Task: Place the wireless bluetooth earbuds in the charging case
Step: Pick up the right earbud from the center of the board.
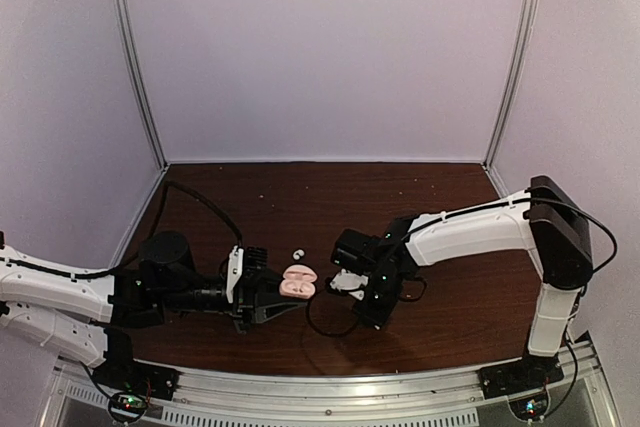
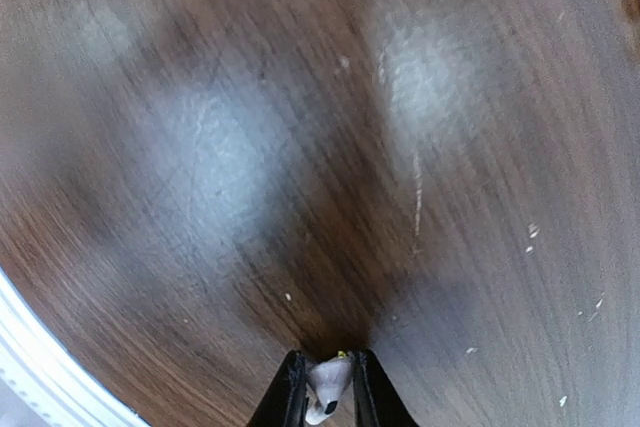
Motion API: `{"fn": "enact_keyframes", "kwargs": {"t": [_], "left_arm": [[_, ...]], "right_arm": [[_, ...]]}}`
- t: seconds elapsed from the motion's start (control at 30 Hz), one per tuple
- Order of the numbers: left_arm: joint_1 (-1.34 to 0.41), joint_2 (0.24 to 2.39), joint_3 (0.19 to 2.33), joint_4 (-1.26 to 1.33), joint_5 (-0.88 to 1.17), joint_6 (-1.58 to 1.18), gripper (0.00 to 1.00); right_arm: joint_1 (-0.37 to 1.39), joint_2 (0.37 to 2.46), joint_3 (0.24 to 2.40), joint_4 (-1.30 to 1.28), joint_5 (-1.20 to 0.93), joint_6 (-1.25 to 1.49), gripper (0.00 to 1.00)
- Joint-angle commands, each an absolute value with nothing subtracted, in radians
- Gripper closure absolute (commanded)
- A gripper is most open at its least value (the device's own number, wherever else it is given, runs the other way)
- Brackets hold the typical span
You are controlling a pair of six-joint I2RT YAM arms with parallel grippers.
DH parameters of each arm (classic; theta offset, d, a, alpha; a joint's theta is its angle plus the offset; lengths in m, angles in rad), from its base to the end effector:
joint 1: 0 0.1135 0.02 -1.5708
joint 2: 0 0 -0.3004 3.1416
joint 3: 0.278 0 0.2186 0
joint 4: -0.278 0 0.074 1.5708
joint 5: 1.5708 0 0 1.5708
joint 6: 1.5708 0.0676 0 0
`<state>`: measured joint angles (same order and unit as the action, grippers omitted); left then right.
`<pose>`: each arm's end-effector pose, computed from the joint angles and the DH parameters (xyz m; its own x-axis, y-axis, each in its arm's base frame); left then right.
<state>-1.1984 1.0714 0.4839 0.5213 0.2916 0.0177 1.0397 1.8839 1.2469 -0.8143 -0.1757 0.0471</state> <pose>0.0630 -0.2146 0.3015 -0.0064 0.0630 -0.9980 0.9968 0.0802 -0.0013 0.1590 0.2939 0.1829 -0.5428 -0.8325 -0.1109 -0.8349 0.5205 0.1790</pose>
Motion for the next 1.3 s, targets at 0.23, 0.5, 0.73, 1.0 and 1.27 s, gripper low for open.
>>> {"fn": "enact_keyframes", "kwargs": {"t": [0.23,0.5,0.73,1.0,1.27], "left_arm": [[-1.193,1.059,0.476,0.552,0.299,0.029,1.00],[-1.193,1.042,0.465,0.555,0.285,0.028,1.00],[-1.193,1.042,0.464,0.558,0.274,0.031,1.00],[-1.193,1.021,0.435,0.612,0.235,0.013,1.00],[-1.192,1.027,0.415,0.681,0.202,0.014,1.00]], "right_arm": [[1.081,1.919,1.293,-0.910,-0.106,0.050,0.72],[1.083,1.955,1.326,-0.939,-0.085,0.041,0.72],[1.084,1.964,1.330,-0.934,-0.085,0.037,0.79],[1.068,1.905,1.334,-0.903,-0.071,0.046,0.83],[1.027,1.720,1.328,-0.778,-0.050,0.055,0.86]]}}
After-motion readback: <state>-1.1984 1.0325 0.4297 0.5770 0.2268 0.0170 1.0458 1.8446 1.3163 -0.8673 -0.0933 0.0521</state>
